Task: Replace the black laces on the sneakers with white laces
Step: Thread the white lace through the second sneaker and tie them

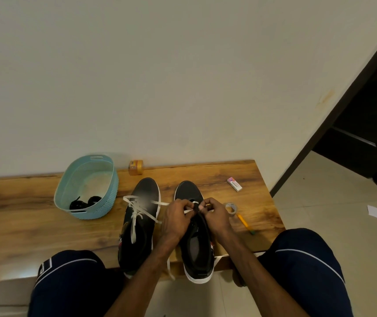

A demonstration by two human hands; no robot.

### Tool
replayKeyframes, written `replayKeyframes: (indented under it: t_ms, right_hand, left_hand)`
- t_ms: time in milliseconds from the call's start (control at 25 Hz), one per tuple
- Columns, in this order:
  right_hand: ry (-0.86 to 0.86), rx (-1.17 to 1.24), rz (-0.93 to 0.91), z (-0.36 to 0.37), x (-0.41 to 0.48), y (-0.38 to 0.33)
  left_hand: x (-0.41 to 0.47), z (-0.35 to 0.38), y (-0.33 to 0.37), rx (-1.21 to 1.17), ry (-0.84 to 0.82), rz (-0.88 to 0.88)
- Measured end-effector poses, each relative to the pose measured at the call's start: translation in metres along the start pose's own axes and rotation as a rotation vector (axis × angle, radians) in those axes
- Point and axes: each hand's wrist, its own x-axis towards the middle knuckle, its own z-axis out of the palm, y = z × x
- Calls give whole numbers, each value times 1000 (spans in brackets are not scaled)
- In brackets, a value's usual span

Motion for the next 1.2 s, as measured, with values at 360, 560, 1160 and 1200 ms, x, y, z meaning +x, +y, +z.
replayKeyframes:
  t_ms: [360, 560, 1160, 1200]
  right_hand:
    - [75, 834, -227, -70, -9, -79]
    - [50, -506, -261, -60, -6, -50]
    - [-617, -940, -17, -112, -28, -60]
    - [-516, -1106, -9, -107, -27, -54]
  left_hand:
    - [-26, -3, -10, 427, 142, -37]
    - [-44, -1, -1, 617, 138, 104]
    - [-67, -6, -5, 287, -6, -56]
    - [-67, -6, -5, 279, -3, -58]
